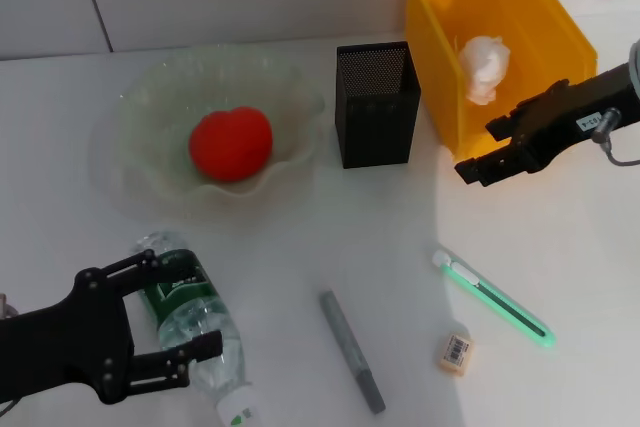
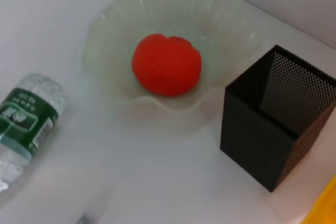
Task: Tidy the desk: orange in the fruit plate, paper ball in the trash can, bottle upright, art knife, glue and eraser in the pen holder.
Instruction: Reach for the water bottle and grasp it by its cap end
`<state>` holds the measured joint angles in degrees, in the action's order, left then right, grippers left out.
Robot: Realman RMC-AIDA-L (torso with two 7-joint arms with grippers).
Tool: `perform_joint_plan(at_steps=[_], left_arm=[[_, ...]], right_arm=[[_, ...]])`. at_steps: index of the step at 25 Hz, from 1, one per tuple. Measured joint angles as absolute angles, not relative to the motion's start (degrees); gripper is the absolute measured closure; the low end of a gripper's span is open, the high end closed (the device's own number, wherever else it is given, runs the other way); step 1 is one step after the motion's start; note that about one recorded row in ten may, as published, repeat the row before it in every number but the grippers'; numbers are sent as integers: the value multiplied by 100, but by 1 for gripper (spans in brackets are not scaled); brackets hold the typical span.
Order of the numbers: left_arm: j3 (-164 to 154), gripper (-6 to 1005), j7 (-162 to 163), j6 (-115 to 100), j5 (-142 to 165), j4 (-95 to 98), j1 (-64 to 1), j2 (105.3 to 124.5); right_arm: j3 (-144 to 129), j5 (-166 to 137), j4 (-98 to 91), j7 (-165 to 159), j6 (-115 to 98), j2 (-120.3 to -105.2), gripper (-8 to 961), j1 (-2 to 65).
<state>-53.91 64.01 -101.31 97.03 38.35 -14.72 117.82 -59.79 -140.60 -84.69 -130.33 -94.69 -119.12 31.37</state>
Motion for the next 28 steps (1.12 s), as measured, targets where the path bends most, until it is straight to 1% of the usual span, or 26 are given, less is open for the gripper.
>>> perform_joint_plan(at_steps=[1,4,6,9,13,17,21,25,28], left_arm=[[-5412,158,6223,-10154,9757,3976,-1405,11823],[-5420,158,6164,-10221,9794,4124,-1389,11834],[-5420,158,6283,-10274,9874,4231,-1495,11784],[-5396,159,6315,-10269,9944,4236,-1563,11748],[-5344,159,6373,-10217,9972,4240,-1580,11751],[-5280,160,6828,-10183,10111,4550,-1555,11794],[-5284,161,6842,-10190,10525,5031,-1513,11818],[-5294,161,6735,-10218,10843,5359,-1518,11820],[-5155,162,7083,-10172,10977,5455,-1655,11814]], right_arm=[[-5907,-13544,-8202,-12701,-9180,-11901,213,2897],[-5760,-13051,-8009,-12399,-9107,-11891,213,2715],[-5453,-12435,-7777,-12037,-9140,-11892,213,2513],[-5343,-12175,-7657,-11860,-9216,-11887,214,2393],[-5194,-11736,-7466,-11345,-9388,-11905,214,2092],[-5168,-11405,-7297,-11042,-9438,-11892,214,2010],[-5063,-11342,-6853,-10797,-9446,-11841,214,2208],[-5064,-11359,-6701,-10692,-9454,-11827,214,2295],[-5060,-11357,-6642,-10646,-9467,-11834,214,2323]])
